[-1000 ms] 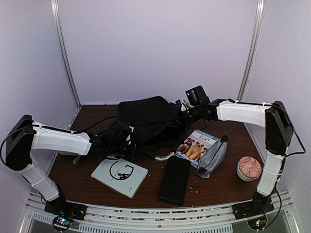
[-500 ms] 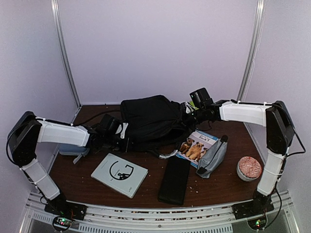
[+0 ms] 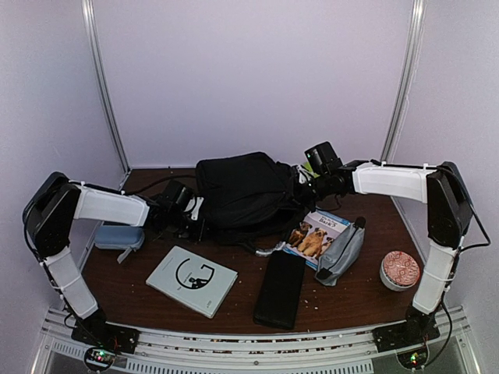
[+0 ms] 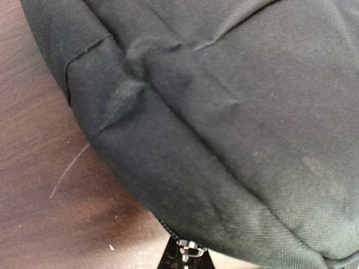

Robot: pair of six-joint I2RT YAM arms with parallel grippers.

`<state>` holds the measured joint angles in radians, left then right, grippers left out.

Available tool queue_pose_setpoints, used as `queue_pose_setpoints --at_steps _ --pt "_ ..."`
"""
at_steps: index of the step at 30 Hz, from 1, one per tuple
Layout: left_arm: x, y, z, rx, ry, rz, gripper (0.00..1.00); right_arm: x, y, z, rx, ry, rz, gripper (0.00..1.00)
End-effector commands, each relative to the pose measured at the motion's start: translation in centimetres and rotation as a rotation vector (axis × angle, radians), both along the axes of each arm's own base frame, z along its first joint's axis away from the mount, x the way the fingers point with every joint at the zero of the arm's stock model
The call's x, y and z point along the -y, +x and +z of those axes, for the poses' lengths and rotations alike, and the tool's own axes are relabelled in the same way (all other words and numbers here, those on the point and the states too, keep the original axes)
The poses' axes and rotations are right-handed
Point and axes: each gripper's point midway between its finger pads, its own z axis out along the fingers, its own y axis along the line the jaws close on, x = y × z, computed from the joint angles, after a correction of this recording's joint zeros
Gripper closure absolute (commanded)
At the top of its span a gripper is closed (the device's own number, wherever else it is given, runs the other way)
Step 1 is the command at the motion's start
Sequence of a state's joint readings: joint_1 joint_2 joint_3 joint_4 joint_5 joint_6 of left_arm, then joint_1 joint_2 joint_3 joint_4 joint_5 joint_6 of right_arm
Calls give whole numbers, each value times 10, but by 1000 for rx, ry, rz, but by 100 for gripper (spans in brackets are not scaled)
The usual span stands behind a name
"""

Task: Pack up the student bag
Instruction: Unzip the student bag at the center of the board.

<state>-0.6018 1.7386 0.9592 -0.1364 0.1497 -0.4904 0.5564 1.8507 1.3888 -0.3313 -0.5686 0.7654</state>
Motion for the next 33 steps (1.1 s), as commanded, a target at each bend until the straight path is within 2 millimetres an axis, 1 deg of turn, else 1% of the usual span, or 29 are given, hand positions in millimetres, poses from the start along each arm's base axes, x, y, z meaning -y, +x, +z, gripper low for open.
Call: queue_pose_setpoints --at_steps 1,5,8,10,11,13,16,17,19,21,24,26,28,30,31,32,33 --pt "-19 22 1 45 92 59 100 17 10 23 73 -37 -27 100" --pt "-23 34 6 56 98 82 100 20 7 22 80 -74 -6 100" --pt "-21 43 13 66 103 88 100 23 5 19 79 -94 2 100" --pt "-19 43 16 67 98 79 100 23 3 18 77 -99 5 100" --pt "-19 42 16 67 95 72 97 23 2 17 75 -99 6 100" --pt "-19 38 20 69 84 64 84 21 1 19 76 -95 13 100" --pt "-20 27 29 70 56 54 57 14 -2 26 80 -73 29 100" --pt "-20 23 32 68 44 49 49 12 -2 30 86 -68 32 100" --pt "-23 16 41 71 28 49 40 9 -2 35 94 -59 39 100" --pt "-29 8 49 79 21 58 33 8 -2 38 96 -57 44 100" --pt "-38 6 62 108 16 101 20 10 -3 34 103 -87 68 100" --pt "-39 13 71 116 7 125 18 11 -6 30 106 -110 102 100" --pt "-35 27 76 104 -13 148 18 12 -11 24 101 -130 130 100" --pt "-23 44 84 92 -57 160 18 14 -15 18 97 -144 149 100" --pt "-16 52 80 70 -71 164 18 15 -17 17 101 -150 156 100" --pt "-11 58 83 65 -92 171 18 16 -19 15 99 -160 160 100" --pt "-6 65 79 45 -98 176 18 18 -20 13 96 -169 158 100"
